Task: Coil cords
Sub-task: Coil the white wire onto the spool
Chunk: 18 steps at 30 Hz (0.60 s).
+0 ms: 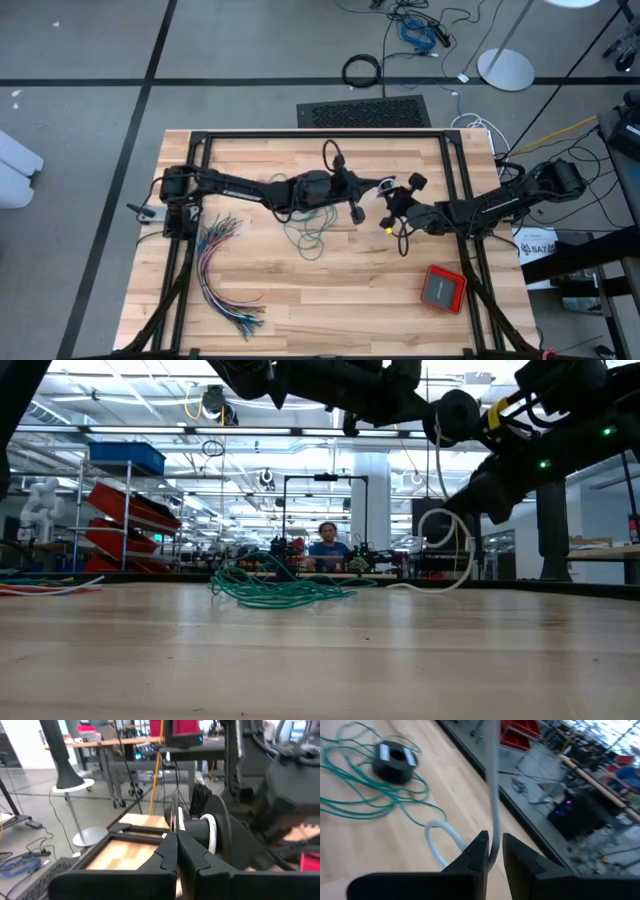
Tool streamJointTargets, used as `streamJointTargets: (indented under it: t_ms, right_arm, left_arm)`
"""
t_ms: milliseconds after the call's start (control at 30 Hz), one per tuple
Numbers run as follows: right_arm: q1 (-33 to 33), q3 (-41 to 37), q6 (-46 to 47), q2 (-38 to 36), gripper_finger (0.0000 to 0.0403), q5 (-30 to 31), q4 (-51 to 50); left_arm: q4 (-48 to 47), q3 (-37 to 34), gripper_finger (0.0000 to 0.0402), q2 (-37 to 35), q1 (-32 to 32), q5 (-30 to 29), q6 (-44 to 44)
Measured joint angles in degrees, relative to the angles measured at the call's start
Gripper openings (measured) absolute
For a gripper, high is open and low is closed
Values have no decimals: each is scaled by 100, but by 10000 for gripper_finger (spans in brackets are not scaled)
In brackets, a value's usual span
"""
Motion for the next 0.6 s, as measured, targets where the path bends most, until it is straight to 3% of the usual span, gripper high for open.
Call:
streamJointTargets:
  t_ms: [267, 600]
  right_arm:
    - [0, -255, 231, -92, 41, 580, -193]
    - [76, -452, -150, -909, 41, 372, 171]
  left_arm:
    - [-975, -3, 0, -222, -70, 28, 129]
    - [-2218, -2, 0, -310, -59, -166, 271]
